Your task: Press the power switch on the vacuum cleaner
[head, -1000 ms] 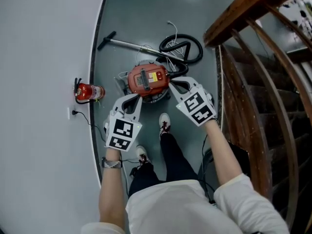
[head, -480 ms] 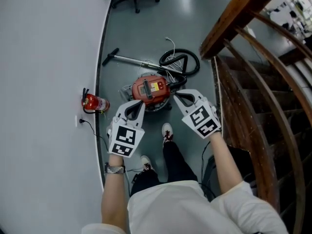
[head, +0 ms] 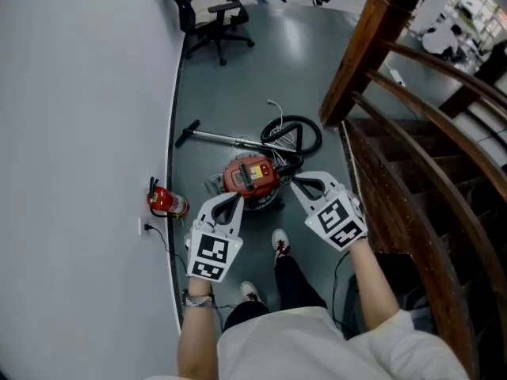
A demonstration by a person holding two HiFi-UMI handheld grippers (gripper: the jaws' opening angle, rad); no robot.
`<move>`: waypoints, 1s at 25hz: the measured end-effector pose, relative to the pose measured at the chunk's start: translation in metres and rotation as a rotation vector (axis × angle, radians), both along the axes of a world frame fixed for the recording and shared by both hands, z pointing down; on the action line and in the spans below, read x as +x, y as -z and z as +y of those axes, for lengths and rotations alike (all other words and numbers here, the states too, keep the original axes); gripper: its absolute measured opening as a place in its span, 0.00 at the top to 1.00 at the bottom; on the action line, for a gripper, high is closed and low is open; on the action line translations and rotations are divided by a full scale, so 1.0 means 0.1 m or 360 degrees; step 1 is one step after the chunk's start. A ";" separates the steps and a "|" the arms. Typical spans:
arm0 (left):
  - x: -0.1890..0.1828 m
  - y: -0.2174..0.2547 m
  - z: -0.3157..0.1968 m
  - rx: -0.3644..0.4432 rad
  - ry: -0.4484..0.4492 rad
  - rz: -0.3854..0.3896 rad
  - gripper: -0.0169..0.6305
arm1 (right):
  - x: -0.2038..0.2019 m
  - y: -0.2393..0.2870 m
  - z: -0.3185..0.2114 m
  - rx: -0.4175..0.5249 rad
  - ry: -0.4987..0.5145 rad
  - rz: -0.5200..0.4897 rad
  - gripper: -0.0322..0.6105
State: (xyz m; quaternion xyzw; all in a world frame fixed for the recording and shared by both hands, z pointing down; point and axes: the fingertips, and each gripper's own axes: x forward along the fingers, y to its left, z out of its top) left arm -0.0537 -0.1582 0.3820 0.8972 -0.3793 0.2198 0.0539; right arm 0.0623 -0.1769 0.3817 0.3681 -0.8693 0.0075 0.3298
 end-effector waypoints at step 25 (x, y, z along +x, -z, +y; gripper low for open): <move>-0.15 1.30 1.00 0.0378 -0.0135 0.0007 0.98 | -0.10 1.20 1.15 0.0275 -0.0087 -0.0023 0.90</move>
